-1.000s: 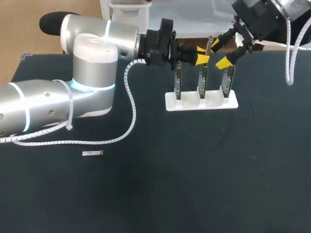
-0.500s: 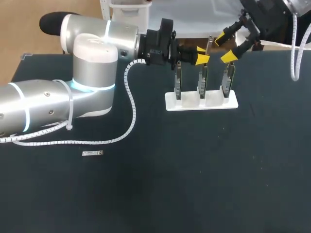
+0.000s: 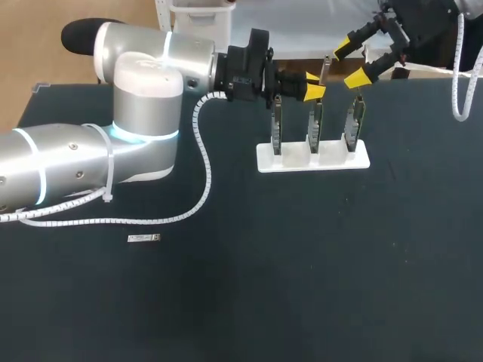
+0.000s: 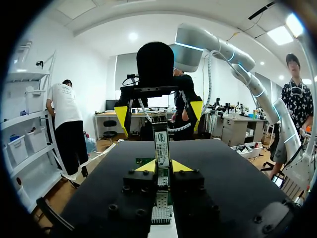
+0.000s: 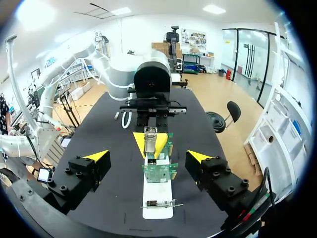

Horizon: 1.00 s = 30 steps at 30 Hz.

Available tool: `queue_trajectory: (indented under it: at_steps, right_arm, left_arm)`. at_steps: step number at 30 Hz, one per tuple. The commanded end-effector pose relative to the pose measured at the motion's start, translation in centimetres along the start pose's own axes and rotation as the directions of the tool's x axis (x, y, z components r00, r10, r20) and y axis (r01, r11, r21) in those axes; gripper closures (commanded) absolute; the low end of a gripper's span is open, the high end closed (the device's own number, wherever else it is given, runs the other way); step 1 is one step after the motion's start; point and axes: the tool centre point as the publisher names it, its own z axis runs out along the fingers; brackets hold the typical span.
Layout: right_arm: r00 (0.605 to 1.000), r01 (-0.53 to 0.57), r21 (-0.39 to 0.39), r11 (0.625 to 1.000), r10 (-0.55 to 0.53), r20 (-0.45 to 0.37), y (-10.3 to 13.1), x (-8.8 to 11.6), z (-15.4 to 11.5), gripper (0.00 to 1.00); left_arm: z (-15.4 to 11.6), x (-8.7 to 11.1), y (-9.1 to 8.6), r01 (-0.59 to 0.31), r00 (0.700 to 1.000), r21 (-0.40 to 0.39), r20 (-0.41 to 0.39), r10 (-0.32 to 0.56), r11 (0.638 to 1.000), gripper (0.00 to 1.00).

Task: Pick up the optical module with the left hand, and insert it into the network port with the right hand.

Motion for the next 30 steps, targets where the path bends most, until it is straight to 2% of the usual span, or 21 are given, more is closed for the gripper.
queue_trajectory:
  at_steps: [1,9,30]
  right_arm:
    - [1.000,0.005,0.001,1.000,-0.005,0.013,0.8,-0.2,0.2,0.00]
    - [0.999,0.019,-0.015,1.000,-0.018,0.035,1.3,-1.1,0.5,0.00]
    - [0.998,0.037,-0.011,0.999,-0.036,0.053,-0.2,-2.5,1.7,0.00]
  left_arm:
    - [0.1,0.0,0.2,0.001,1.000,0.005,-0.003,-0.001,1.000,1.00]
    - [0.1,0.0,0.2,0.001,1.000,0.005,-0.003,-0.001,1.000,1.00]
    - [0.1,0.0,0.2,0.001,1.000,0.005,-0.003,-0.001,1.000,1.00]
